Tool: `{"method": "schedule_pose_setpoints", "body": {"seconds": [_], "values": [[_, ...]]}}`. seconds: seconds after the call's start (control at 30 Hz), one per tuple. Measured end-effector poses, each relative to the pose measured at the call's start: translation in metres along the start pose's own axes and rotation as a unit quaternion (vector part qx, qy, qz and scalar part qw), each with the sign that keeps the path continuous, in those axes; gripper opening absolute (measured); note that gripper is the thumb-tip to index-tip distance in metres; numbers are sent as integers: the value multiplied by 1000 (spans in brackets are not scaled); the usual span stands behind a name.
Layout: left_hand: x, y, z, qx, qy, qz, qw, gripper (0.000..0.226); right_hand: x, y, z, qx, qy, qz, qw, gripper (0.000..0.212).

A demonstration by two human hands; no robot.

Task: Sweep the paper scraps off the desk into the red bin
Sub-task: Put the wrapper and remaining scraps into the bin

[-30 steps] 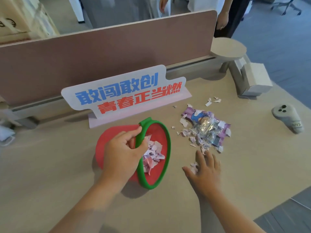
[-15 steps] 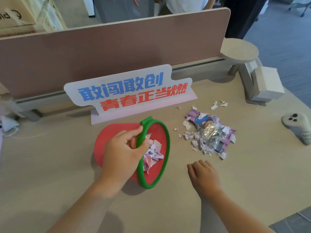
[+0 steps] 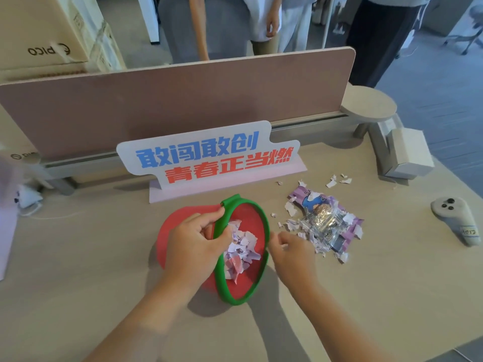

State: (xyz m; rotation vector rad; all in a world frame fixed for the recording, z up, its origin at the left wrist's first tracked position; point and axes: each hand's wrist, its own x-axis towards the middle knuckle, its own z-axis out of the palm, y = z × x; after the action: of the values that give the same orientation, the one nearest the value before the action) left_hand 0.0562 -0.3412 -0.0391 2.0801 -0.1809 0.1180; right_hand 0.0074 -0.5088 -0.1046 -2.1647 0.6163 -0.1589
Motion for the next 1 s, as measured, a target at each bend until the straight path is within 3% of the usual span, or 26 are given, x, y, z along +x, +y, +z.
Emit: {"method": "schedule_pose_setpoints", "body": {"seconds": [0.13, 0.27, 0.4, 0.57, 0.63, 0.8, 1.0], "values": [[0, 7, 7, -27, -2, -11, 1000, 32, -2, -33, 18, -61, -81, -131, 986, 42], [-1, 12, 12, -30, -9, -18, 999, 32, -4, -28, 24, -3, -123, -167, 978, 41], [-2, 17, 16, -16, -9, -11, 1000, 32, -10, -21, 8, -21, -112, -215, 970, 50], [3, 25, 25, 14, -5, 7, 1000, 33, -3, 15, -36, 13, 37, -131, 991, 41], [5, 27, 30, 13, -8, -2, 1000, 34, 7, 40, -50, -33, 67, -85, 994, 37], [9, 28, 41, 23, -7, 5, 1000, 35, 48, 82, -72, -243, 5, 14, 970, 97], [23, 26, 43, 34, 14, -10, 999, 34, 112, 92, -74, -308, -52, 42, 949, 115]]}}
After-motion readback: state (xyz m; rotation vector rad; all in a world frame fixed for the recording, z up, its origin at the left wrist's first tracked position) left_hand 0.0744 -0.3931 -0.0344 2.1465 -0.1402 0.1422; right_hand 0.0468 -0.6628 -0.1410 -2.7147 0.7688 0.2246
